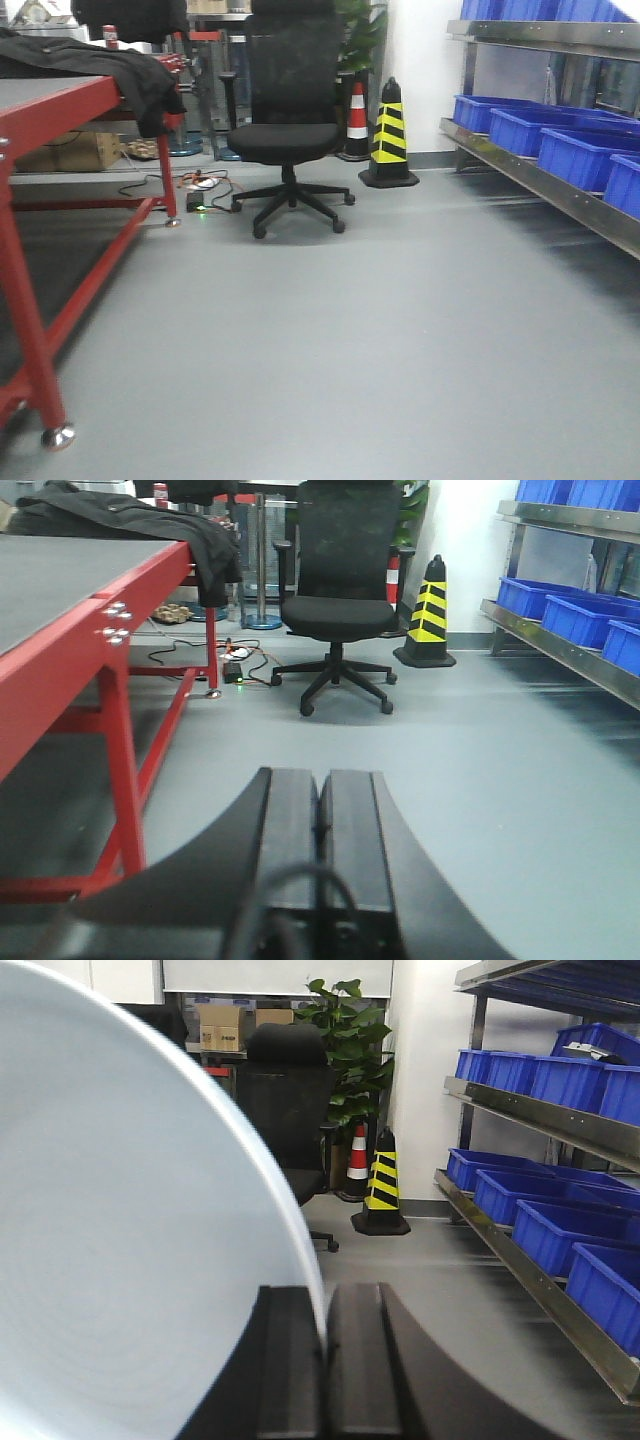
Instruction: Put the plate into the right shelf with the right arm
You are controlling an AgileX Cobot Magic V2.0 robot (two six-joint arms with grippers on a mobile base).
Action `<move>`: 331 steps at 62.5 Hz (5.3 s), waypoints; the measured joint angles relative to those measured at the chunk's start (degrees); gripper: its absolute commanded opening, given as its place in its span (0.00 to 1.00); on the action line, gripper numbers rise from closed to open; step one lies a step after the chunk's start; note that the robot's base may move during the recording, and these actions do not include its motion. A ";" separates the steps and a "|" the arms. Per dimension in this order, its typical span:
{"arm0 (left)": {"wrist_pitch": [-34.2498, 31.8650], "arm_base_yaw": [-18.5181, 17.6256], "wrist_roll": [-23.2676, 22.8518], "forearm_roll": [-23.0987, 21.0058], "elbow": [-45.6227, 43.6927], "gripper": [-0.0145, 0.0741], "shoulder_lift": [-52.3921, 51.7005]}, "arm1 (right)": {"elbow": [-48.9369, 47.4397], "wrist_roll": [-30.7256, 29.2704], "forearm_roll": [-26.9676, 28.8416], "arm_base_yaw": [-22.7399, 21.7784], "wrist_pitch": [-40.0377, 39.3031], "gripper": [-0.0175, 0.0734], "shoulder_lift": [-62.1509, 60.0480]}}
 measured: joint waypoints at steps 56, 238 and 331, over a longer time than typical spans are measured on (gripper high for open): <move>0.00 0.00 0.00 0.00 0.00 0.02 0.00 | 0.00 0.00 0.00 0.00 0.00 0.25 0.00; 0.00 0.00 0.00 0.00 0.00 0.02 0.00 | 0.00 0.00 0.00 0.00 -0.12 0.25 0.00; 0.00 0.00 0.00 0.00 0.00 0.02 0.00 | 0.00 0.00 0.00 0.00 -0.12 0.25 0.00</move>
